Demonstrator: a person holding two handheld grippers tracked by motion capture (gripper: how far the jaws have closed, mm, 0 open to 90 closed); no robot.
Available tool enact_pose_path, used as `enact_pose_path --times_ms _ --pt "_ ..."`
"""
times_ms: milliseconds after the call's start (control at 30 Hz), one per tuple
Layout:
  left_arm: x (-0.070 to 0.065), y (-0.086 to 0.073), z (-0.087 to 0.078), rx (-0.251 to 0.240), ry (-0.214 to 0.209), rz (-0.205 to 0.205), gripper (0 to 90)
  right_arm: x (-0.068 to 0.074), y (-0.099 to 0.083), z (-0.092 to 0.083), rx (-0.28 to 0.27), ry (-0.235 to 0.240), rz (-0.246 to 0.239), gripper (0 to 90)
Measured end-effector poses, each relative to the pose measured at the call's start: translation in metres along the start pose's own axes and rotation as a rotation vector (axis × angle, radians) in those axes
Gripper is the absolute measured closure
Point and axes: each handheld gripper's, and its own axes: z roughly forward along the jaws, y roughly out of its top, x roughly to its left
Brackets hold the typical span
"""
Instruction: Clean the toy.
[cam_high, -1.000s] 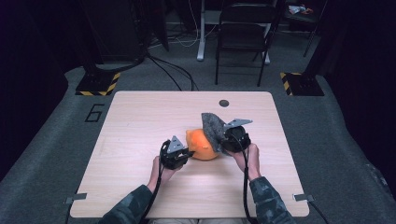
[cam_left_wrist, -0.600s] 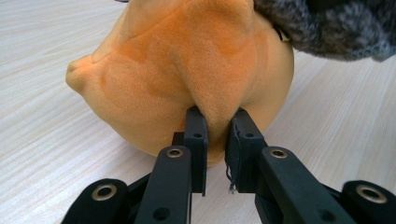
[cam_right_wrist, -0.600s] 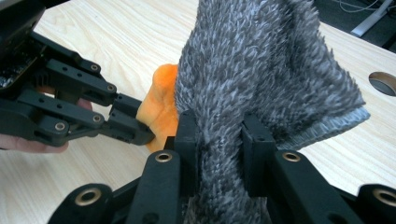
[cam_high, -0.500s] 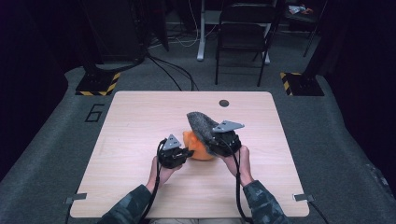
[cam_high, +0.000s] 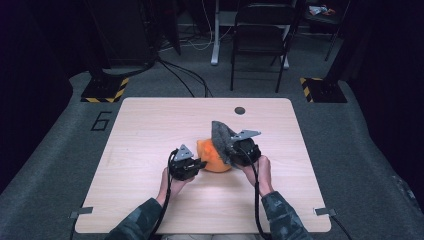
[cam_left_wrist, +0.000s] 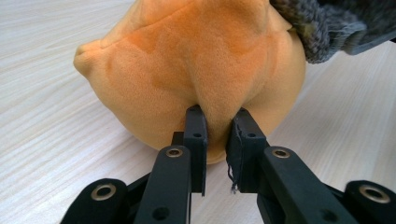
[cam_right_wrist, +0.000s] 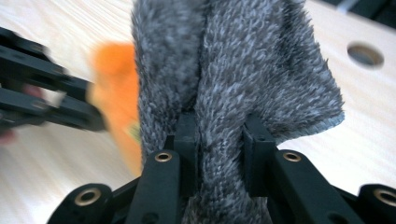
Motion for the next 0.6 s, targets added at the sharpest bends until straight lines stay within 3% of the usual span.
enact_pose_path --times_ms 200,300,467,500,600 --pt "0.001 0.000 0.000 0.001 -0.003 0.006 78.2 -0.023 -0.012 0.011 0.074 -0.026 0.060 71.6" --pt "0.002 -0.001 0.000 -0.002 -0.010 -0.002 77.9 -0.034 -0.018 0.016 0.112 -0.017 0.105 71.5" --pt "0.004 -0.002 0.000 0.006 -0.014 -0.002 77.5 -0.044 -0.030 0.029 0.194 -0.050 0.112 71.3" --pt "0.006 -0.002 0.000 -0.001 -0.004 -0.011 77.4 -0.049 -0.036 0.035 0.242 -0.070 0.112 71.1" --pt "0.009 -0.003 -0.001 0.002 -0.009 -0.026 77.2 -0.053 -0.036 0.033 0.240 -0.071 0.126 71.6"
